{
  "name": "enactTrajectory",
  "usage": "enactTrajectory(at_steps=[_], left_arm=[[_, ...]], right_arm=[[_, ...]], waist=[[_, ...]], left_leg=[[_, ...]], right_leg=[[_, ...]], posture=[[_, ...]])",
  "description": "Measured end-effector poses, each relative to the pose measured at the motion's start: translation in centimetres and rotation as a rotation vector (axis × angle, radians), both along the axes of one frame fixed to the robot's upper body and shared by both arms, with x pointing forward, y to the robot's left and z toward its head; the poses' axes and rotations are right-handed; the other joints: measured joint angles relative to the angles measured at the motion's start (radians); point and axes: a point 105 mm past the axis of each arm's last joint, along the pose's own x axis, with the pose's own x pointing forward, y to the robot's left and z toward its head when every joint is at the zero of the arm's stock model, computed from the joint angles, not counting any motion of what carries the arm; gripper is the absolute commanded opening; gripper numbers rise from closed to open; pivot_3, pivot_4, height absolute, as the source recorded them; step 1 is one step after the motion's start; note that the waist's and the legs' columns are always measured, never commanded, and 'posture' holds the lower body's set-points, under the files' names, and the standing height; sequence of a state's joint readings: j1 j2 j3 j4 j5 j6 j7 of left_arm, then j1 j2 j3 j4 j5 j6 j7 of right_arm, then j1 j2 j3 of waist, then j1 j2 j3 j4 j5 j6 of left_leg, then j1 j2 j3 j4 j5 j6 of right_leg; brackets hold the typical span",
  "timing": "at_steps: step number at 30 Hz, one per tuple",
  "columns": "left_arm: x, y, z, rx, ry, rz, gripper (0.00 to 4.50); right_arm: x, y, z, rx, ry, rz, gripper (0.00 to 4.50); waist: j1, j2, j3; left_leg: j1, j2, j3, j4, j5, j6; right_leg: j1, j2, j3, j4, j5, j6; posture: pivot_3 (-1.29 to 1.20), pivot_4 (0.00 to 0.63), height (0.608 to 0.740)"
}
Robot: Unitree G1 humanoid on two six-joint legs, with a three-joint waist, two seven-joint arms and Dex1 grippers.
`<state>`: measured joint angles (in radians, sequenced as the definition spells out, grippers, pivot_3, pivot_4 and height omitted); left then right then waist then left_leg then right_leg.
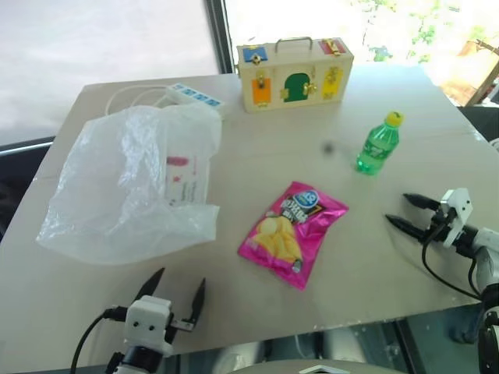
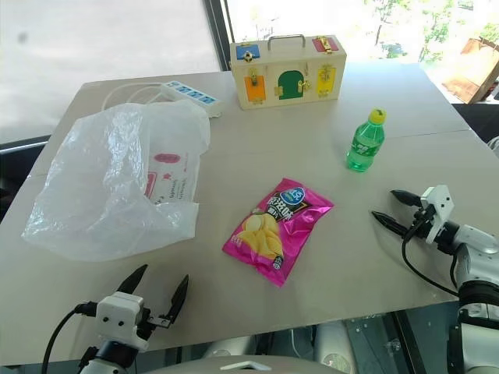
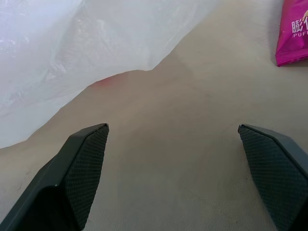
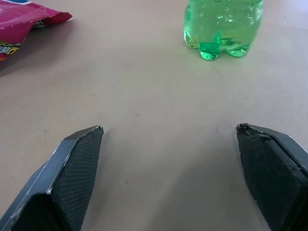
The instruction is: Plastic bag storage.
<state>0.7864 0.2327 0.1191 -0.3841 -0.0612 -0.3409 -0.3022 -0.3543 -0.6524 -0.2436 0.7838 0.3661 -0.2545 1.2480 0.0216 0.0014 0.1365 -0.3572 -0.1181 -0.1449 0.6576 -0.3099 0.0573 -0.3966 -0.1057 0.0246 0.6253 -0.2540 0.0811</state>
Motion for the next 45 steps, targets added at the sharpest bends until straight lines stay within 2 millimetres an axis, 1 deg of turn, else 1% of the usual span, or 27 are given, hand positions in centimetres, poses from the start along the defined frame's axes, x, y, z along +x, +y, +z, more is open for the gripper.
enactTrajectory(at_steps=[2, 6, 21, 26, 29, 30, 32, 34, 35, 37, 38, 41, 42, 45], left_arm=[[0.0, 0.0, 0.0, 0.000, 0.000, 0.000, 4.48], [0.8, -0.5, 0.3, -0.009, -0.026, -0.020, 4.48], [0.8, -0.6, 0.1, -0.011, -0.002, -0.046, 4.48], [1.0, -0.9, 0.7, -0.017, -0.018, -0.046, 4.48], [1.4, -0.9, 1.3, -0.020, -0.022, 0.011, 4.48], [1.4, -0.9, 1.3, -0.020, -0.022, 0.011, 4.48], [1.3, -2.0, 2.4, -0.031, -0.037, -0.010, 4.48], [1.1, -3.3, 3.9, -0.048, -0.064, -0.045, 4.48], [1.0, -4.0, 5.3, -0.052, -0.094, -0.073, 4.48], [1.0, -4.4, 6.2, -0.050, -0.107, -0.089, 4.48], [1.1, -4.4, 6.4, -0.050, -0.103, -0.089, 4.48], [2.2, -4.3, 6.8, -0.060, -0.114, -0.076, 4.48], [2.9, -4.1, 7.1, -0.059, -0.125, -0.068, 4.48], [4.2, -4.1, 7.1, -0.071, -0.118, -0.043, 4.48]], right_arm=[[0.0, 0.0, 0.0, 0.000, 0.000, 0.001, 4.50], [-0.1, -0.3, 0.0, -0.017, -0.004, 0.004, 4.50], [-0.5, -0.4, -0.1, -0.022, -0.011, -0.016, 4.50], [-0.5, -0.2, 0.0, -0.019, -0.017, -0.016, 4.50], [-0.3, 0.8, 0.1, 0.011, -0.026, 0.004, 4.50], [-0.3, 0.8, 0.1, 0.011, -0.026, 0.005, 4.50], [-1.1, 1.7, 0.5, 0.039, -0.019, 0.073, 4.50], [-2.1, 2.7, 1.2, 0.074, -0.005, 0.151, 4.50], [-2.9, 3.5, 2.1, 0.090, 0.011, 0.217, 4.50], [-3.7, 4.2, 3.3, 0.107, 0.027, 0.273, 4.50], [-4.7, 4.8, 4.2, 0.117, 0.045, 0.325, 4.50], [-6.1, 6.5, 6.0, 0.144, 0.063, 0.425, 4.50], [-6.5, 7.3, 6.6, 0.148, 0.059, 0.462, 4.50], [-6.9, 8.2, 7.3, 0.141, 0.042, 0.492, 4.50]], waist=[[0.000, 0.000, 0.000], [0.001, 0.000, 0.000], [-0.005, 0.000, 0.000], [-0.007, 0.000, 0.000], [-0.008, 0.000, 0.000], [-0.008, 0.000, 0.000], [-0.007, 0.000, 0.000], [-0.004, 0.001, 0.000], [-0.002, 0.002, 0.000], [-0.002, 0.003, 0.000], [0.000, 0.003, 0.001], [0.003, 0.003, 0.001], [0.003, 0.003, 0.001], [0.005, 0.002, 0.001]], left_leg=[[0.000, 0.000, 0.000, 0.000, 0.000, 0.000], [0.000, 0.000, 0.000, 0.000, 0.000, 0.000], [0.000, 0.000, 0.000, 0.000, 0.000, 0.000], [0.000, 0.000, 0.001, 0.000, 0.000, 0.000], [0.000, 0.000, 0.001, 0.000, 0.000, 0.000], [0.000, 0.000, 0.001, 0.000, 0.000, 0.000], [-0.001, 0.000, 0.001, 0.000, 0.000, 0.000], [-0.004, 0.000, 0.000, 0.001, 0.000, 0.000], [-0.005, 0.000, 0.000, 0.001, 0.000, 0.000], [-0.005, 0.000, 0.001, 0.001, 0.000, 0.000], [-0.005, 0.000, 0.001, 0.001, 0.000, 0.000], [-0.004, 0.001, 0.000, 0.002, 0.000, 0.000], [-0.004, 0.001, 0.000, 0.002, 0.000, 0.000], [-0.005, 0.000, 0.001, 0.004, 0.000, 0.000]], right_leg=[[0.000, 0.000, 0.000, 0.000, 0.000, 0.000], [0.000, 0.000, -0.001, 0.000, 0.000, 0.000], [0.000, 0.000, -0.001, 0.000, 0.000, 0.000], [0.000, 0.000, -0.001, 0.001, 0.000, 0.000], [-0.001, 0.001, 0.000, 0.001, 0.000, 0.000], [-0.001, 0.001, 0.000, 0.001, 0.000, 0.000], [-0.001, 0.000, 0.001, 0.001, 0.000, 0.000], [-0.003, 0.000, 0.001, 0.001, 0.000, 0.000], [-0.004, 0.000, 0.001, 0.001, 0.000, 0.000], [-0.004, 0.000, 0.001, 0.001, 0.000, 0.000], [-0.005, 0.000, 0.001, 0.001, 0.000, 0.000], [-0.005, 0.001, 0.000, 0.002, 0.000, 0.000], [-0.005, 0.001, -0.002, 0.002, 0.000, 0.000], [-0.004, 0.001, -0.004, 0.002, 0.000, 0.001]], posture=[[0.00, 0.150, 0.740], [0.00, 0.150, 0.740], [0.00, 0.150, 0.740], [0.00, 0.150, 0.740], [0.00, 0.150, 0.740], [0.00, 0.150, 0.740], [0.00, 0.150, 0.740], [0.00, 0.150, 0.740], [0.00, 0.150, 0.740], [0.00, 0.150, 0.740], [0.00, 0.150, 0.740], [0.00, 0.150, 0.740], [0.00, 0.150, 0.740], [0.00, 0.150, 0.740]])
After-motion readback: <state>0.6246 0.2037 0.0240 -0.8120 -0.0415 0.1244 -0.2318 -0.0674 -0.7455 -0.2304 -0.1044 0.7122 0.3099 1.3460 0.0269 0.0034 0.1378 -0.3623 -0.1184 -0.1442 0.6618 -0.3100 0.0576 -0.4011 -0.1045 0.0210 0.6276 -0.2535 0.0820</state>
